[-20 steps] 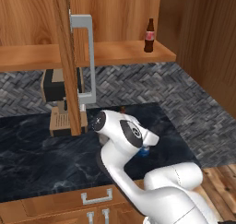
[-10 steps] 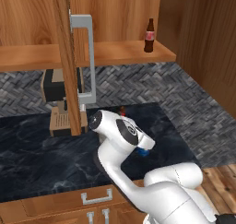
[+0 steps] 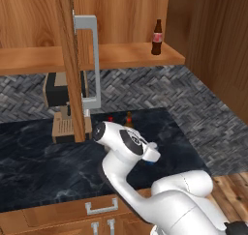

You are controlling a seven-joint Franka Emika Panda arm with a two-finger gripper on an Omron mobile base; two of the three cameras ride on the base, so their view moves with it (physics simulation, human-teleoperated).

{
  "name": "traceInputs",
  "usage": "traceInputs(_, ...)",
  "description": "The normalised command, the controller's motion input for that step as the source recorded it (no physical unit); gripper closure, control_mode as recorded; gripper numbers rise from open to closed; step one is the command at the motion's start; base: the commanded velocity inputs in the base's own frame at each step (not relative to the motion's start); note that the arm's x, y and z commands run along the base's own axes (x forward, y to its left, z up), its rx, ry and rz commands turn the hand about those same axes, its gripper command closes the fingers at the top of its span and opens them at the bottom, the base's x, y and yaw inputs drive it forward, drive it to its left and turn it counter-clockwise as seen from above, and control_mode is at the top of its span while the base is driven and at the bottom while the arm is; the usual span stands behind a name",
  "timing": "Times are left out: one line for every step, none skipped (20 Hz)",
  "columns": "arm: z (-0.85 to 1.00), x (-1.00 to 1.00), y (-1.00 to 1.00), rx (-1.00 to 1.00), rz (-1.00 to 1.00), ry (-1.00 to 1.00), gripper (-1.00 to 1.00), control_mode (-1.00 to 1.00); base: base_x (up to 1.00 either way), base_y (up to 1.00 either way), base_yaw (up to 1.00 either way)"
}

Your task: Sort all alcoholic drinks to one cabinet, and non-alcoholic drinks to the other.

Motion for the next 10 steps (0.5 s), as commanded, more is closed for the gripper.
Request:
traceInputs(-0.21,0.05,0.00,0.00,0.00,0.00,-1.00,-1.00,0.00,0.00,0.00)
traceInputs(-0.19,0.06,0.00,0.00,0.00,0.00,-1.00,-1.00,0.00,0.00,0.00)
traceInputs(-0.19,0.09,0.00,0.00,0.00,0.00,-1.00,-1.00,0.00,0.00,0.00)
traceInputs(-0.18,0.12,0.00,0.00,0.00,0.00,-1.00,-1.00,0.00,0.00,0.00)
traceInputs(-0.17,0.12,0.00,0.00,0.00,0.00,-1.00,-1.00,0.00,0.00,0.00)
traceInputs(-0.15,0.12,0.00,0.00,0.00,0.00,-1.00,-1.00,0.00,0.00,0.00)
traceInputs(-0.14,0.10,0.00,0.00,0.00,0.00,-1.00,-1.00,0.00,0.00,0.00)
traceInputs(-0.13,0.10,0.00,0.00,0.00,0.00,-1.00,-1.00,0.00,0.00,0.00)
traceInputs(-0.10,0.05,0.00,0.00,0.00,0.00,-1.00,-1.00,0.00,0.00,0.00)
traceInputs(-0.09,0.09,0.00,0.00,0.00,0.00,-1.00,-1.00,0.00,0.00,0.00)
